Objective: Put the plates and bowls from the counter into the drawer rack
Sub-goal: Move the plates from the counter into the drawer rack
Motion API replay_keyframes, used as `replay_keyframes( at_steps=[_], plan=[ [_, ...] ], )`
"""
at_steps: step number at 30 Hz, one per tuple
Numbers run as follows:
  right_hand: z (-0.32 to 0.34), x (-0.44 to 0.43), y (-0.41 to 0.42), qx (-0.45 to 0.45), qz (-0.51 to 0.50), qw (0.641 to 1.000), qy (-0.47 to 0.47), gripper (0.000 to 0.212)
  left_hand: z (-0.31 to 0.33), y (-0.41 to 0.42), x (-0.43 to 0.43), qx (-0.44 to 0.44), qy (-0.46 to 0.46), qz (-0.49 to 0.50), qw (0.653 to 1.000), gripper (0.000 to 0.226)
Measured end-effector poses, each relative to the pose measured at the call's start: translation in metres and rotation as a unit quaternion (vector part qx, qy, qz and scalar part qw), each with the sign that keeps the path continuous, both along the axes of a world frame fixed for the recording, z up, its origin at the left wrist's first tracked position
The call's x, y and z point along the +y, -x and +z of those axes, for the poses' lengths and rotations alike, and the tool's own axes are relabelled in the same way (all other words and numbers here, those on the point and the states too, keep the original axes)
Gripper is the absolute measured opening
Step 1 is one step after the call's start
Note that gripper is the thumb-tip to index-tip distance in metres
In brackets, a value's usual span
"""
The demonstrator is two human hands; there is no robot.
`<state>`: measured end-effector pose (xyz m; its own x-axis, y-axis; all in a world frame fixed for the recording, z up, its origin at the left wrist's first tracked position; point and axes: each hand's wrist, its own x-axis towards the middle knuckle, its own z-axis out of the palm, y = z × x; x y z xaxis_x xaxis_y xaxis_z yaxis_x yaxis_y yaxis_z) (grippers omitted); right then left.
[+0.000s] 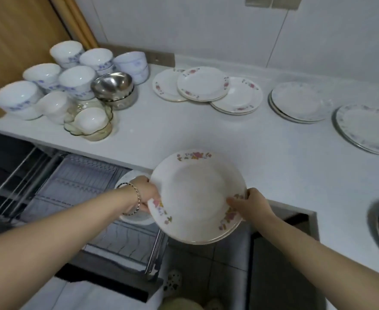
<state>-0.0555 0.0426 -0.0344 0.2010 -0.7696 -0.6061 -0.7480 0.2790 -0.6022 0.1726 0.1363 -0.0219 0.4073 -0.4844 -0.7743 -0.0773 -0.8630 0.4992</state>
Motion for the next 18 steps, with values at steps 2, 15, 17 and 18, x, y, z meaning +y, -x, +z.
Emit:
replay_keyframes(
  at_steps=[2,15,17,18],
  plan=[
    [-0.014,0.028,-0.023,-0.005,0.014,1.0,-0.025,0.048,-0.01,-0.022,0.033,0.003,-0.027,0.011,1.0,0.027],
    [-0.143,0.141,-0.2,0.008,0.016,0.992,-0.123,0.047,-0.115,-0.197,0.133,-0.054,-0.127,-0.01,0.99,0.039],
    [-0.165,0.144,-0.224,0.02,-0.011,0.991,-0.134,0.042,-0.138,-0.221,0.123,-0.088,-0.131,-0.049,0.986,0.04],
    [-0.175,0.143,-0.235,0.028,-0.023,0.99,-0.139,0.04,-0.15,-0.232,0.116,-0.098,-0.13,-0.06,0.985,0.039]
  ],
)
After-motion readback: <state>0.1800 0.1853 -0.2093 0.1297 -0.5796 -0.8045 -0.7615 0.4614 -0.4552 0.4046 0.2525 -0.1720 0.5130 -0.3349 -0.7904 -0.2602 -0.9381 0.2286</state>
